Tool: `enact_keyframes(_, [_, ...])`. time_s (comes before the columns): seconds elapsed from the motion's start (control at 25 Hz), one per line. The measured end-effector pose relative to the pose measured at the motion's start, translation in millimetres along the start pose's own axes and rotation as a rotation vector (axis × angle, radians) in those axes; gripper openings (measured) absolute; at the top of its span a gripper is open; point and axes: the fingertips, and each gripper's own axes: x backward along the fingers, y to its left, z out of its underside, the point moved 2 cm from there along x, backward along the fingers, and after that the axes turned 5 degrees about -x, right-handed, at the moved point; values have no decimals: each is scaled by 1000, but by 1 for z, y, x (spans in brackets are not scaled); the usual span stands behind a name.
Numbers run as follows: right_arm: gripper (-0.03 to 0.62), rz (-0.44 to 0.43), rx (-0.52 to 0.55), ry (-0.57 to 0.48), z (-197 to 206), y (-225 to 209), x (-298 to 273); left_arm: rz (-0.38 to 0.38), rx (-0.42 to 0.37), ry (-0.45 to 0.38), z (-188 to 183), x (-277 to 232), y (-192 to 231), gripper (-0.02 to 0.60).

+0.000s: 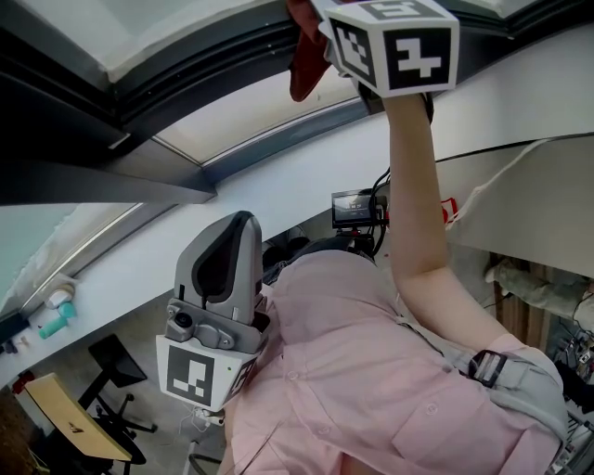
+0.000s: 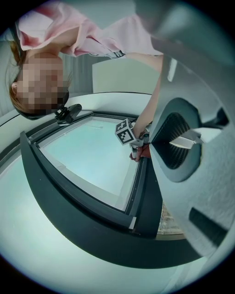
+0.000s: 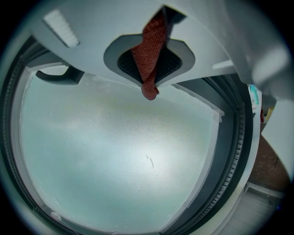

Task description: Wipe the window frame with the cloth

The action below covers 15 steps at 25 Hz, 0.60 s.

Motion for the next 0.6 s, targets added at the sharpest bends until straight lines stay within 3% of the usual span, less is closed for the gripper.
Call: enact_keyframes(0.6, [64,5,1,-1,1,0,0,-5,-1,-11,-1,0,-1,-2])
